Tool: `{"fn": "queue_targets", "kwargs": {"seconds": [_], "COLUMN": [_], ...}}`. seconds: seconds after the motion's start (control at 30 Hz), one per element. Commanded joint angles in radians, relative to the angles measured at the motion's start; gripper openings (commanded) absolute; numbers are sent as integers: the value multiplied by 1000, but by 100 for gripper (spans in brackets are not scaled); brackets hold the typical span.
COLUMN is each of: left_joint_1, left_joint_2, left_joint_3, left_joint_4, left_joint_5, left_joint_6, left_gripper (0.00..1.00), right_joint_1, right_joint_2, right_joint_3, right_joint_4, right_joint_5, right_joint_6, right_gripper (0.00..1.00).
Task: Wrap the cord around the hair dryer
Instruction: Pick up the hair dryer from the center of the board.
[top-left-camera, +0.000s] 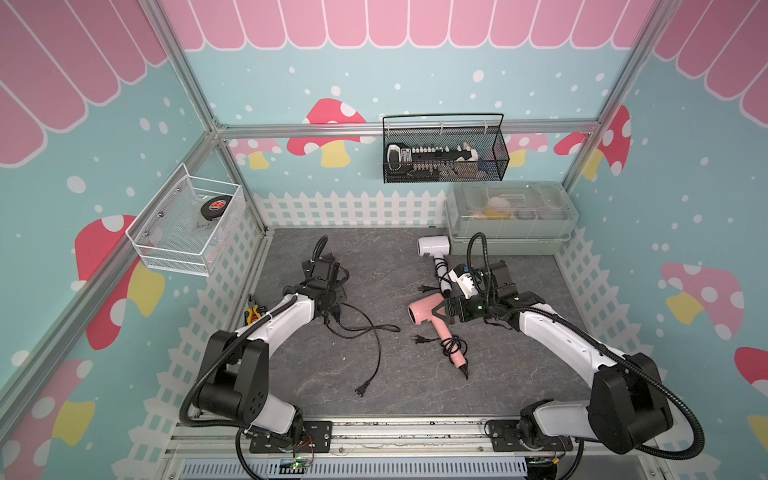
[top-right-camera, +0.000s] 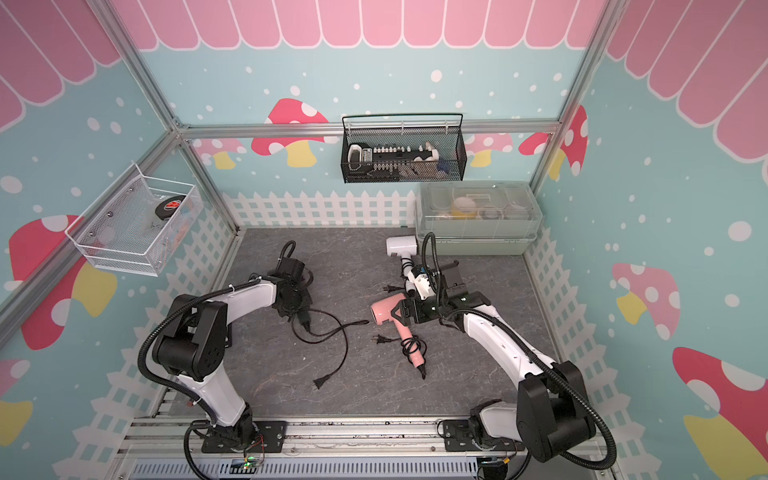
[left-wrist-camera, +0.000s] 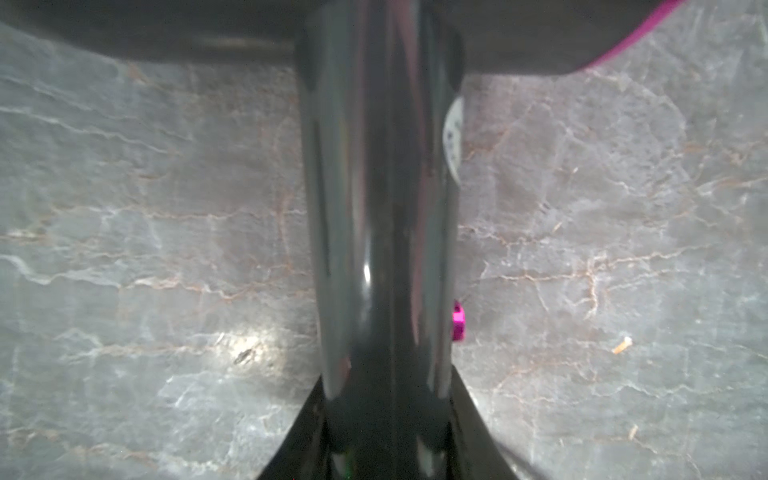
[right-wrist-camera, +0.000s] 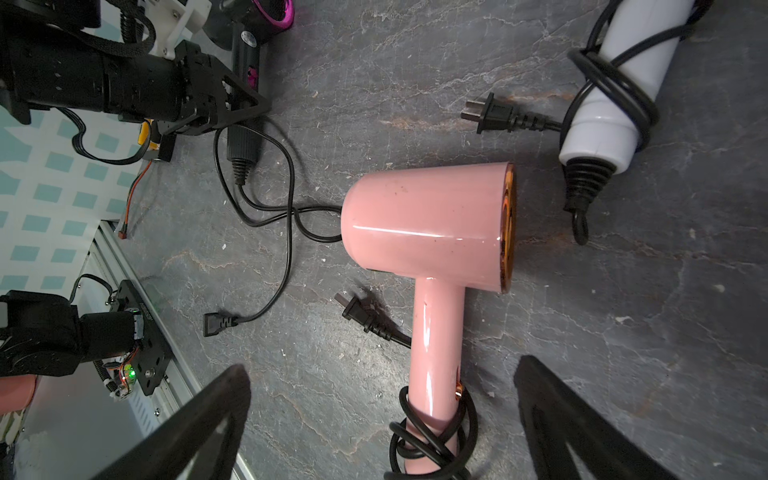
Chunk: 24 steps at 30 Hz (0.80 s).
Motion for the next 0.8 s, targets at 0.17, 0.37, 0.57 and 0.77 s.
{"fn": "queue_targets", "kwargs": {"seconds": [0.17,0.37,0.57,0.77], "left_joint_1": [-18,1,34,45], "left_joint_2": [-21,-26,-25,-8], "left_joint_3": [-38,-35,-27,-21], "left_joint_4": [-18,-9,-6,7], "left_joint_5": [-5,-7,12,28], "left_joint_6": [-30,-37,-33,-18], "left_gripper": [51,48,40,0], "right_joint_1": [4,4,4,4], "right_joint_2": [10,5,5,13], "right_joint_3": [13,4,-1,-5], "right_joint_4": [-4,-2,3,9], "right_joint_5": [-16,-20,-23,-27], "right_joint_6": [-17,-18,-18,-20], "right_gripper": [99,99,99,99]}}
